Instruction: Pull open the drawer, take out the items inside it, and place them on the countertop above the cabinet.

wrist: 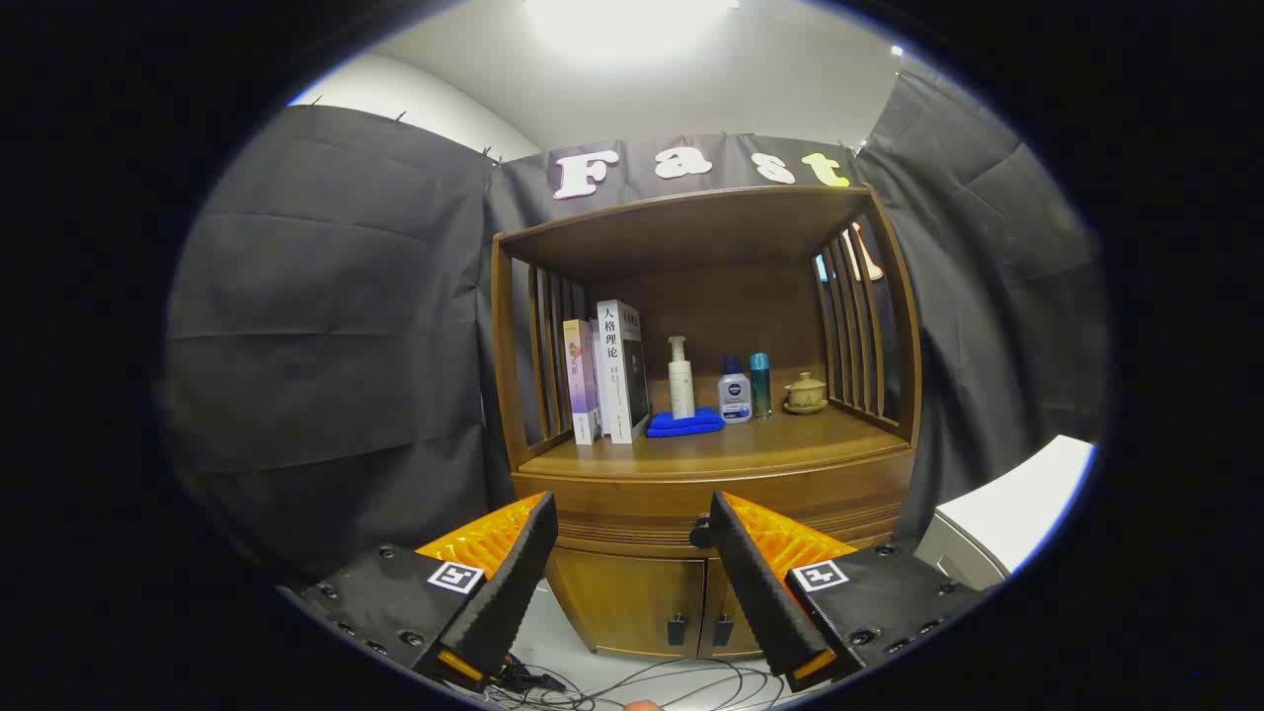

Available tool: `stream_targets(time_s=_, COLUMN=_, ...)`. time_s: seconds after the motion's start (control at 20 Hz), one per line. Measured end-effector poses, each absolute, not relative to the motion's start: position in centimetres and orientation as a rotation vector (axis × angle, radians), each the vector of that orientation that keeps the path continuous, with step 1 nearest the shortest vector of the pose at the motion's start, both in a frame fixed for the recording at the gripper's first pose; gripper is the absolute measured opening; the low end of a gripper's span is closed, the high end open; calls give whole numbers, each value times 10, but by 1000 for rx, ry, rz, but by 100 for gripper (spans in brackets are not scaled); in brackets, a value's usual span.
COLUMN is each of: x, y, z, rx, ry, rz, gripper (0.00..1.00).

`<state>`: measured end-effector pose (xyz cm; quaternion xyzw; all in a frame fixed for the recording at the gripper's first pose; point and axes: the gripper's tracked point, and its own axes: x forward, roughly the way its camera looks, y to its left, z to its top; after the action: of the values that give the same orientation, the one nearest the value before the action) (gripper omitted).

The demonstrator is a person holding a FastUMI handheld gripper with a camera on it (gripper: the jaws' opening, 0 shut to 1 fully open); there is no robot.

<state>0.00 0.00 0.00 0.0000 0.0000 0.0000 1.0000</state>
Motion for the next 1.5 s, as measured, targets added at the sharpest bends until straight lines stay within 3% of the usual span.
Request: stream_targets(time_s=1.5, x=3, y=-4, z=-7, rx=-2, ry=-17, rz=15, gripper=97)
